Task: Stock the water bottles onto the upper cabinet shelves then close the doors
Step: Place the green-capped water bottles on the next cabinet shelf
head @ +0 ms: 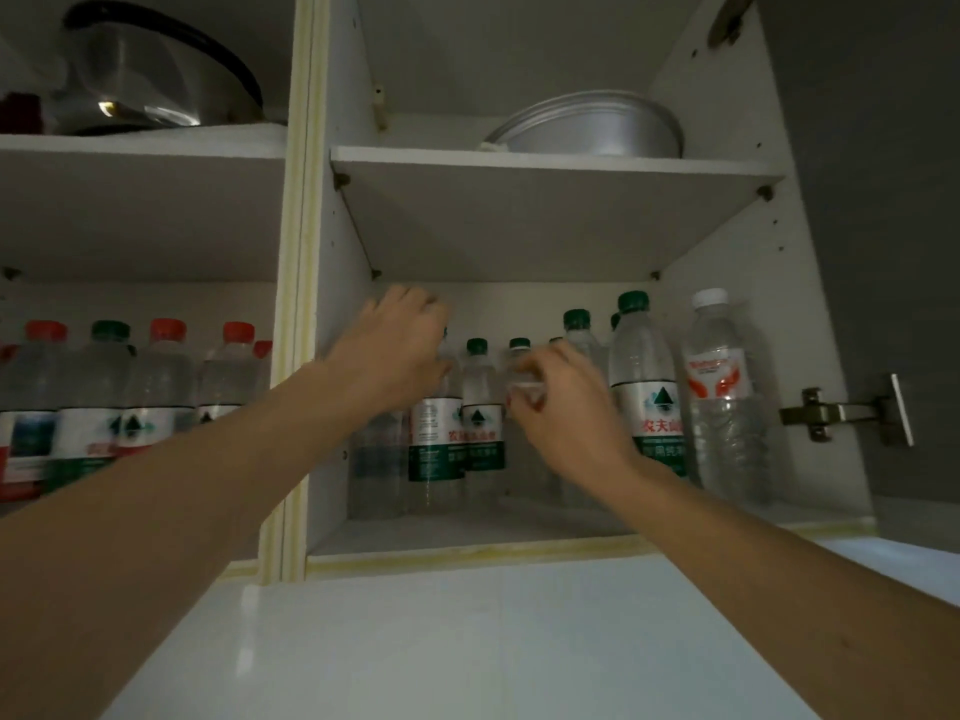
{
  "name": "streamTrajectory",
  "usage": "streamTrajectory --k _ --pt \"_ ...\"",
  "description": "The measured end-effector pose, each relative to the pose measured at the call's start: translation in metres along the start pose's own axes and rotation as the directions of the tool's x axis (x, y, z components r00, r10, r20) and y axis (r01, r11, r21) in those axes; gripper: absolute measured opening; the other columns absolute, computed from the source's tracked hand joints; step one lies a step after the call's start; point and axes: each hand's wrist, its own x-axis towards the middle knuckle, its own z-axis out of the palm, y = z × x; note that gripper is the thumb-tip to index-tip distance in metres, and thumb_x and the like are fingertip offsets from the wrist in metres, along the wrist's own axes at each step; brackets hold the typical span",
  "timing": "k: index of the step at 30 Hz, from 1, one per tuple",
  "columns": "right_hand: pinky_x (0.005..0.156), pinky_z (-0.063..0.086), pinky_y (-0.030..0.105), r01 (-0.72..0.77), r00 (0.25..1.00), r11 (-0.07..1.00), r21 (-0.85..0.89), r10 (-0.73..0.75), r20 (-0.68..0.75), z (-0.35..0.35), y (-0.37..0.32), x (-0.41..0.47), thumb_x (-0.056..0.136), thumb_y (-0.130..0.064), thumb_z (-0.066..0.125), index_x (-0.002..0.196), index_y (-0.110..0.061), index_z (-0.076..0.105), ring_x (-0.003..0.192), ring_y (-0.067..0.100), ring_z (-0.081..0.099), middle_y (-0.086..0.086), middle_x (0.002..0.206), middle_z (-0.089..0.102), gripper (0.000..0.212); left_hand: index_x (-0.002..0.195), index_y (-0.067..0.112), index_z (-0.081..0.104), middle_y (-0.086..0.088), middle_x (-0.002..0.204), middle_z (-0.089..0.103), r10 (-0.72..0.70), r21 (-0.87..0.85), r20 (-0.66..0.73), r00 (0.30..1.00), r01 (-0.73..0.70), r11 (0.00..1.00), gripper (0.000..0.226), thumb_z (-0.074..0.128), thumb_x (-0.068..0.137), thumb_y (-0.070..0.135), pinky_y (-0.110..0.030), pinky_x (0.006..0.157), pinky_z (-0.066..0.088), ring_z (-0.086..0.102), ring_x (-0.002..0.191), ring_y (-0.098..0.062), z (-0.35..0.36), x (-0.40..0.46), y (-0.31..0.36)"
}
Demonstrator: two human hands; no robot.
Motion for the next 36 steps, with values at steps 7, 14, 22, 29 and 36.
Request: streamTrajectory --k 7,14,22,29,36 --pt "0.094 0.047 0.038 -0.13 0.952 0.953 -0.274 0.044 -0.302 -0.056 0.036 -0.027 0.08 -0.02 0.075 0.127 -0.011 0.054 0.115 0.029 0.045 0.015 0.13 0.046 0.052 0.147 0.02 0.04 -0.003 0.142 0.051 -0.144 -0.707 0.054 0.988 0.14 0.694 0.063 0.065 0.094 0.041 -0.026 0.09 0.042 0.051 0.119 -0.015 0.023 0.014 0.064" --pt "0.081 0.057 0.041 -0.385 0.923 0.917 -0.107 0.386 -0.014 -0.059 0.065 -0.051 0.088 -0.034 0.074 0.141 -0.018 0.036 0.099 0.024 0.063 0.007 0.123 0.057 0.067 0.15 0.022 0.03 -0.004 0.134 0.054 -0.097 -0.876 0.32 0.942 0.333 0.349 0.079 0.076 0.087 0.033 -0.022 0.074 0.057 0.062 0.109 -0.015 0.065 0.027 0.111" --pt "0.084 0.054 0.034 -0.431 0.891 0.902 0.002 0.425 0.161 -0.064 0.072 -0.053 0.084 -0.029 0.079 0.141 -0.026 0.036 0.104 0.017 0.066 -0.001 0.123 0.065 0.072 0.124 0.033 0.043 0.005 0.112 0.064 0.041 -0.856 0.504 0.863 0.492 0.161 0.056 0.077 0.085 0.012 -0.03 0.066 0.059 0.065 0.099 -0.014 0.091 0.03 0.123" --pt "0.085 0.05 0.029 -0.459 0.868 0.883 0.101 0.421 0.262 -0.064 0.075 -0.046 0.084 -0.023 0.079 0.137 -0.026 0.041 0.107 0.012 0.063 -0.002 0.128 0.064 0.065 0.112 0.034 0.053 0.0 0.109 0.07 0.08 -0.844 0.514 0.854 0.487 0.223 0.042 0.075 0.086 0.01 -0.032 0.068 0.061 0.07 0.095 -0.016 0.076 0.026 0.11" --pt "0.093 0.055 0.035 -0.456 0.857 0.876 0.156 0.385 0.343 -0.045 0.068 -0.035 0.083 -0.021 0.08 0.14 -0.021 0.04 0.106 0.013 0.063 0.0 0.129 0.064 0.07 0.144 0.032 0.022 -0.003 0.119 0.06 -0.03 -0.779 0.531 0.847 0.502 0.375 0.086 0.079 0.083 0.011 -0.047 0.078 0.061 0.064 0.103 -0.021 0.049 0.012 0.089"
